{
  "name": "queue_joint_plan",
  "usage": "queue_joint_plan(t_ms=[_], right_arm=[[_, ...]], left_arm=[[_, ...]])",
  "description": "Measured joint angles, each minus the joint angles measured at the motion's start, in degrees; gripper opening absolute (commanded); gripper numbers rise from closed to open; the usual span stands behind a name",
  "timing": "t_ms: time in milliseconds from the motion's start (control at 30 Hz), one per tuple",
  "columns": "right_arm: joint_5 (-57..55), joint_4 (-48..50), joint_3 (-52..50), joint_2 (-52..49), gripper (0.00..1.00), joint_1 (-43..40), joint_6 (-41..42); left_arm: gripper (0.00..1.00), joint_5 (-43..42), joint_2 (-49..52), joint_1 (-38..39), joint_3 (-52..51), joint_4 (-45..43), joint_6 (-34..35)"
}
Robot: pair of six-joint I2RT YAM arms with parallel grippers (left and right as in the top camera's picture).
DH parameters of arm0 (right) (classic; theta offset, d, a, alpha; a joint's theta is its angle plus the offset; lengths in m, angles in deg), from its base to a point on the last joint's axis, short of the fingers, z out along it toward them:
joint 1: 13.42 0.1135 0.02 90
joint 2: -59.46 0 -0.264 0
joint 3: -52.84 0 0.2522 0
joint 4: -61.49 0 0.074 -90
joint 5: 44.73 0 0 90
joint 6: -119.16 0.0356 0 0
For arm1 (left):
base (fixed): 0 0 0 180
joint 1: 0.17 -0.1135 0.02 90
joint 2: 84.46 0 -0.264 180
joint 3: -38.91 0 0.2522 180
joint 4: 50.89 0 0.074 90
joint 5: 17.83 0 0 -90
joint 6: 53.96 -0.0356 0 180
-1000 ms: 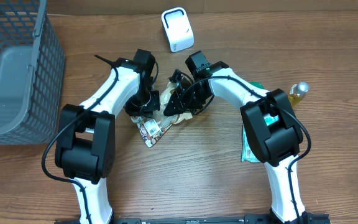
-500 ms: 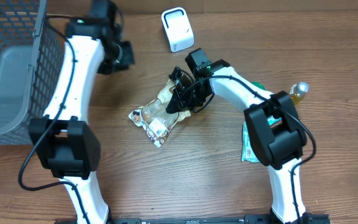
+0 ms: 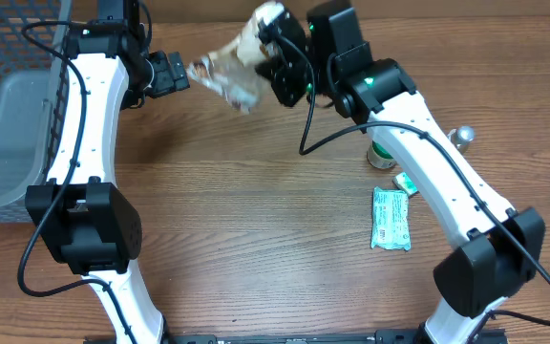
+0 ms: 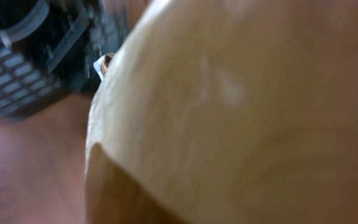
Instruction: Scan the item barcode
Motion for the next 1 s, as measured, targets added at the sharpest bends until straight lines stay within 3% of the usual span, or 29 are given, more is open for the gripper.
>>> queue_joint_plan(t_ms=[367, 800, 1000], right_arm=[[-17.99, 23.39, -0.11, -2.6, 0.04, -0.04, -13.22], [-36.74, 46.88, -0.22, -18.4, 0.04, 0.44, -15.87], [-40.28, 49.75, -0.22, -21.68, 0.04, 0.76, -17.53]], left_arm=[[1.0, 0.52, 0.0, 0.0, 0.0, 0.02, 0.0], [1.0, 0.57, 0.0, 0.0, 0.0, -0.02, 0.0], [1.0, 0.59, 0.0, 0.0, 0.0, 0.0, 0.0]])
